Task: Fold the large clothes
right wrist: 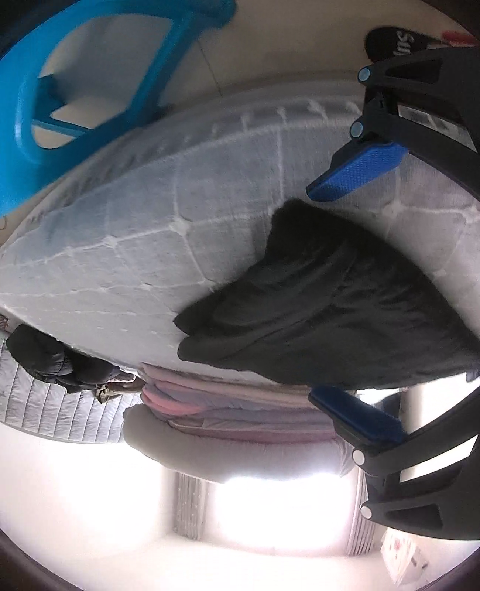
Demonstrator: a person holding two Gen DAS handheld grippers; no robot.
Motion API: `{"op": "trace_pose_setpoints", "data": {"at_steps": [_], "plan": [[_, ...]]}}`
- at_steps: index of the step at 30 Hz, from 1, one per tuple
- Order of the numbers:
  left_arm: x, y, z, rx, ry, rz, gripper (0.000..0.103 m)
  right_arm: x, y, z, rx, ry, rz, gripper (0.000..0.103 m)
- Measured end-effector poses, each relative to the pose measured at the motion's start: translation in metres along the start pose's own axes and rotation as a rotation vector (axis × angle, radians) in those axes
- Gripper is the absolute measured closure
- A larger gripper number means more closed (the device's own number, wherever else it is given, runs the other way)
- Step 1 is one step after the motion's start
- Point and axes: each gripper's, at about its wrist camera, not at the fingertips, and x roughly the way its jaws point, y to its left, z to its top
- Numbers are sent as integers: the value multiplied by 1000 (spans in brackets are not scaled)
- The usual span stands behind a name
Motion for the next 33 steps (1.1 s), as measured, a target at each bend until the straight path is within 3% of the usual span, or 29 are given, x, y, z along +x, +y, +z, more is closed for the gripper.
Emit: {"op": "trace_pose_setpoints", "data": {"at_steps": [3,6,11,16,26,27,29,30,31,32,33], "plan": [[-8,30,-9,-99,22,2,10,6,5,-3,-4,23,-6,6],[-7,43,-20,-130,51,2,10,14,8,-4,-19,37,-28,6],[19,37,-28,-133,125,-47,10,26,16,-8,-47,47,-58,6],[47,33,-29,-204,148,-77,10,28,17,-7,-49,41,-52,7],[62,30,-36,-248,83,-28,10,29,-3,3,35,61,34,7],[63,29,-34,-241,79,-17,17,28,-3,3,35,62,45,8],[60,27,-37,-234,58,23,33,28,-1,3,19,66,47,11],[62,28,-38,-239,55,46,47,27,1,2,1,70,36,22],[63,30,-37,-245,54,54,55,27,2,2,-14,72,6,49],[64,32,-38,-250,59,49,62,26,1,1,-19,70,-24,61],[65,32,-38,-253,60,40,66,26,-1,1,-9,73,-15,63]]}}
